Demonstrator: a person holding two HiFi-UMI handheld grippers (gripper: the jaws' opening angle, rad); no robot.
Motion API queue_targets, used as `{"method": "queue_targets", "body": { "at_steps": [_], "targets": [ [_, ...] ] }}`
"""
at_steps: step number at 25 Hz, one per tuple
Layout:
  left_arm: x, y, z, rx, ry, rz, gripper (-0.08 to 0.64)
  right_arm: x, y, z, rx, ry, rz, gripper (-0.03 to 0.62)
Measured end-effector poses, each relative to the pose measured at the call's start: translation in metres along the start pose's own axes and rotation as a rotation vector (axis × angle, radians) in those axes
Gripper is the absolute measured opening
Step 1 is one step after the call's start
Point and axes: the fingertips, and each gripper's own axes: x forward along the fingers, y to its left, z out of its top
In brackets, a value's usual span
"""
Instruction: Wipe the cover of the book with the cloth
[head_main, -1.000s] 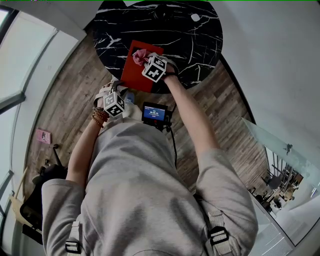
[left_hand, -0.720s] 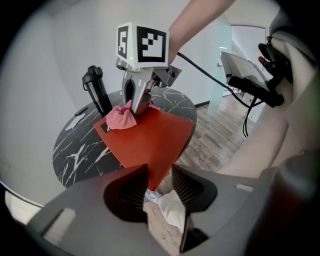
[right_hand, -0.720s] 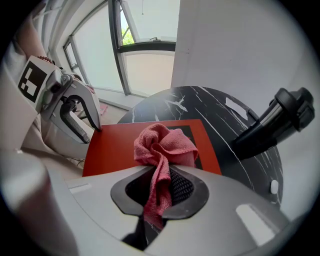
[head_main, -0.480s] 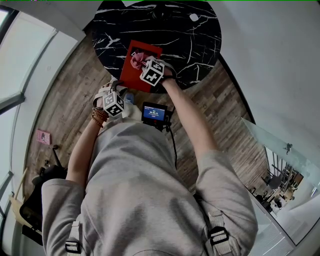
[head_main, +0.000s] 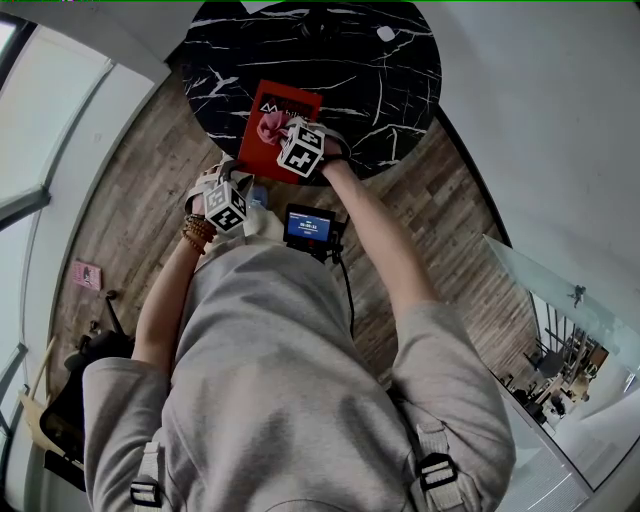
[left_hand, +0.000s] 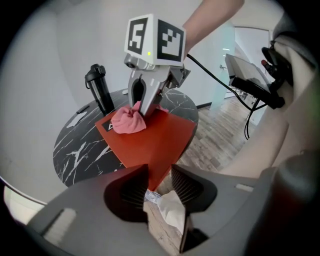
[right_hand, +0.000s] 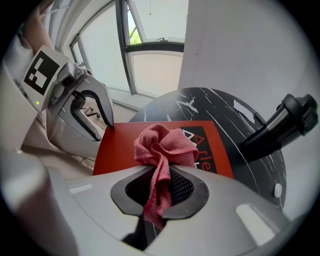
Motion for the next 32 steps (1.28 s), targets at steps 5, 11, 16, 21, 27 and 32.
{"method": "queue_targets", "body": {
  "at_steps": [5, 11, 16, 21, 27, 32],
  "targets": [
    [0.000, 0.000, 0.000, -0.009, 0.000, 0.002, 0.141, -0.001, 0.013, 0.000, -0.024, 0.003, 0.027, 0.057],
    [0.001, 0.000, -0.001, -0.017, -0.002, -0.001, 0.141, -0.001, 0.026, 0.000, -0.014, -0.011, 0.055, 0.057],
    [0.001, 0.000, 0.000, -0.021, -0.003, -0.001, 0.144, -0.002, 0.034, -0.001, -0.015, -0.016, 0.062, 0.057],
    [0.000, 0.000, 0.000, -0.027, -0.007, 0.001, 0.146, -0.003, 0.045, -0.001, -0.019, -0.010, 0.080, 0.058],
    [0.000, 0.001, 0.001, -0.029, -0.015, 0.003, 0.152, -0.004, 0.056, 0.000, -0.015, -0.011, 0.118, 0.057],
    [0.001, 0.000, 0.000, -0.028, -0.019, -0.003, 0.155, -0.004, 0.065, 0.001, -0.020, 0.002, 0.150, 0.057]
  ]
}}
